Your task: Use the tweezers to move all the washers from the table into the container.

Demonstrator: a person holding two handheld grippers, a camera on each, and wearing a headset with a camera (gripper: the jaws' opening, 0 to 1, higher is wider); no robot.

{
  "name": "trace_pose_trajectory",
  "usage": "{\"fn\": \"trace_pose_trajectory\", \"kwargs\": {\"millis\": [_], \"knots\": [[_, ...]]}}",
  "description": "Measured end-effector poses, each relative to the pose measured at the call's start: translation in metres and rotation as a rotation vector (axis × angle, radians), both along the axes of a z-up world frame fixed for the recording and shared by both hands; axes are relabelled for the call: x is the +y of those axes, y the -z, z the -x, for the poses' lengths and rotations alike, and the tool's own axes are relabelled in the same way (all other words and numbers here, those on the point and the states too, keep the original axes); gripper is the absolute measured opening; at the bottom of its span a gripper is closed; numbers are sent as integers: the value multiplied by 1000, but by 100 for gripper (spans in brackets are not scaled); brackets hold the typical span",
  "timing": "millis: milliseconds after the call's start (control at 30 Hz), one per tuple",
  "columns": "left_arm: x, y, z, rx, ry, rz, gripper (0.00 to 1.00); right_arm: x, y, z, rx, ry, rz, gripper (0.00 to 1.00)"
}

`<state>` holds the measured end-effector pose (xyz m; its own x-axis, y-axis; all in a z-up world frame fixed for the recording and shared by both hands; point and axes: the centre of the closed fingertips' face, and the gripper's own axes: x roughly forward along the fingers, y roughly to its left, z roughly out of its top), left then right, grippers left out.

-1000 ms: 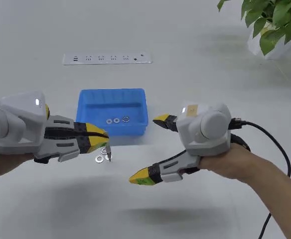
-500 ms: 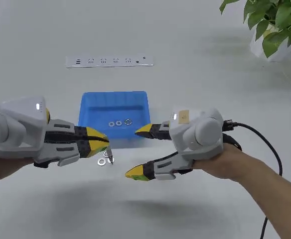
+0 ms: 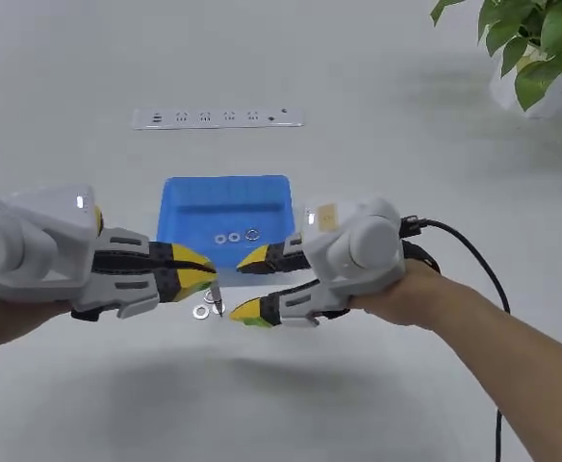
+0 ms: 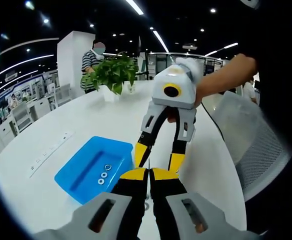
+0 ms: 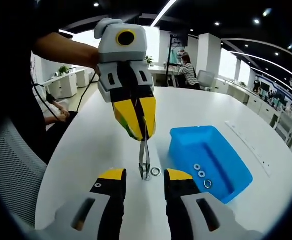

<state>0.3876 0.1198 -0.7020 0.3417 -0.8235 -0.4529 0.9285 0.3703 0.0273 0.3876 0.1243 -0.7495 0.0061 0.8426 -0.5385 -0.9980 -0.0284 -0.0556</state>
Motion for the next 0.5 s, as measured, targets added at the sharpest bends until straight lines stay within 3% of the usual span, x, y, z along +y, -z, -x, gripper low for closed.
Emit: {"fn": "trace_pose_trajectory", "kwargs": {"millis": [500], "knots": [[-1,0,0,2,6,1,6,13,16,2,-26,-106,77,19]]}}
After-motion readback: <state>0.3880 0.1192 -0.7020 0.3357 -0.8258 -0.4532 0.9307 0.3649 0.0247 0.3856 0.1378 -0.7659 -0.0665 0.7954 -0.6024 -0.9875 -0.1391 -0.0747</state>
